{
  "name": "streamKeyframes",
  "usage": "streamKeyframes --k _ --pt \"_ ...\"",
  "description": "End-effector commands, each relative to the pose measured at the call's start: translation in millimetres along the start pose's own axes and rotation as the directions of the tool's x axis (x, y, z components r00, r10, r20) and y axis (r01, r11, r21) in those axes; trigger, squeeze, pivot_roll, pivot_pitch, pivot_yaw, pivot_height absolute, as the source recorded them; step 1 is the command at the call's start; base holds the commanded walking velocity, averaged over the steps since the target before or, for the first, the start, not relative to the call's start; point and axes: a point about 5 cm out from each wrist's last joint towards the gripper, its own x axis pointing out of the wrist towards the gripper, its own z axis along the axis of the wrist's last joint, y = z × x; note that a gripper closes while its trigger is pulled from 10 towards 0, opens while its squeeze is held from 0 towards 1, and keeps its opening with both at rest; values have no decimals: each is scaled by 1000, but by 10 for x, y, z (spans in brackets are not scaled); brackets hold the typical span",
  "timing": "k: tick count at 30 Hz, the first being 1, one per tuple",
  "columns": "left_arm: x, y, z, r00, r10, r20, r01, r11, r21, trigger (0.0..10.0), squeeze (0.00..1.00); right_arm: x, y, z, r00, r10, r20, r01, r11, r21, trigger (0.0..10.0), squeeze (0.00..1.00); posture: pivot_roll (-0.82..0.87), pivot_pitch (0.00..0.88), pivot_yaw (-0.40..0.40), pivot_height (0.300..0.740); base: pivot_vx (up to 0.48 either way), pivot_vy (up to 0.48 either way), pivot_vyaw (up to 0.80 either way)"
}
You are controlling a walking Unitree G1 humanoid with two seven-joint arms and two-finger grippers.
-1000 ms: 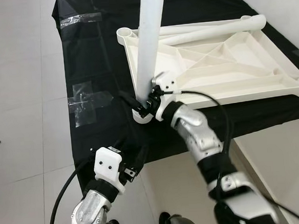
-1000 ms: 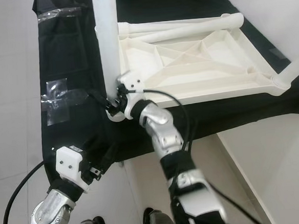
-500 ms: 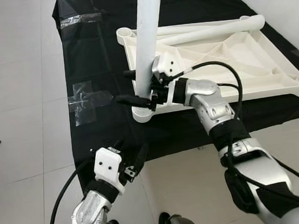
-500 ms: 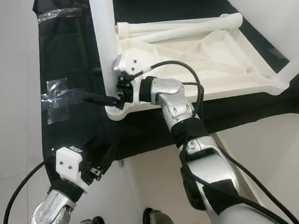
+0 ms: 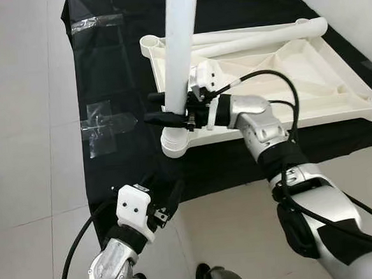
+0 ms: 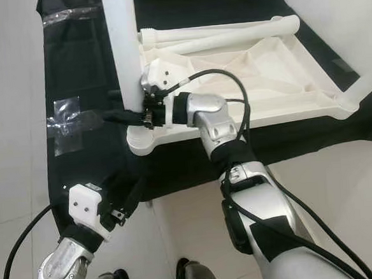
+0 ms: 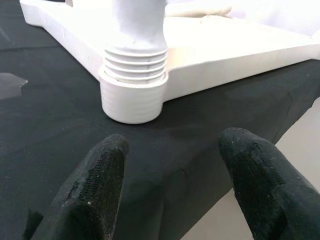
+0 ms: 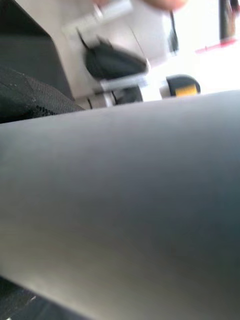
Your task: Building children table
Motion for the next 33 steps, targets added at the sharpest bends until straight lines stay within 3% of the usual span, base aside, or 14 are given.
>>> streamKeyframes --k 1,2,4,5,7,14,15,17,18,22,25,26,27,33 --pt "-47 6 -27 1000 -2 -18 2 1000 7 10000 0 -49 90 -405 942 -312 -125 323 942 86 0 0 91 255 -89 740 0 0 0" --pt "-47 6 -27 1000 -2 -18 2 1000 7 10000 0 -49 90 -405 942 -312 -125 323 942 86 0 0 91 255 -89 740 0 0 0" --pt "-50 18 -27 1000 0 -18 0 1000 7 10000 0 -73 155 -539 868 -466 -169 488 865 117 0 0 91 255 -89 740 0 0 0" --pt "-43 36 -24 1000 1 -19 -1 1000 2 10000 0 -109 338 -722 799 -549 -247 591 793 148 0 0 77 266 -70 740 0 0 0" --pt "-36 51 -32 1000 -6 -21 6 1000 -3 10000 0 -76 535 -828 773 -566 -286 622 766 166 0 0 63 253 -57 740 0 0 0" --pt "0 57 -45 999 -27 -23 27 999 -17 10000 0 198 539 -712 801 -549 -241 589 793 153 0 0 77 243 -61 740 0 0 0" --pt "2 57 -43 1000 -21 -21 21 1000 -14 10000 0 224 495 -680 803 -548 -234 585 800 134 9216 0 80 243 -64 740 0 0 0" --pt "2 58 -40 1000 -11 -18 11 1000 -11 10000 0 238 450 -644 818 -532 -220 565 815 127 10000 0 86 242 -67 740 0 0 0" --pt "3 53 -35 1000 0 -15 0 1000 -8 10000 0 224 339 -527 857 -489 -163 510 851 123 10000 1000 93 243 -72 740 0 0 0" --pt "4 50 -34 1000 1 -14 -1 1000 -8 10000 0 219 324 -480 867 -476 -146 494 860 128 10000 1000 93 243 -72 740 0 0 0" --pt "3 42 -27 1000 4 -11 -4 1000 -3 10000 0 152 230 -354 929 -357 -97 367 923 116 10000 1000 99 242 -71 740 0 0 0" --pt "-1 41 -19 1000 9 -9 -9 1000 7 10000 0 107 188 -307 950 -298 -89 306 949 83 10000 863 103 242 -74 740 0 0 0" --pt "-10 35 -5 1000 16 -6 -16 1000 23 10000 0 58 140 -265 968 -235 -88 240 969 54 10000 0 108 242 -75 740 0 0 0" --pt "-76 11 72 998 64 5 -64 994 85 10000 0 -29 -35 -118 989 -108 -99 106 994 -22 10000 0 122 242 -75 740 0 0 0"
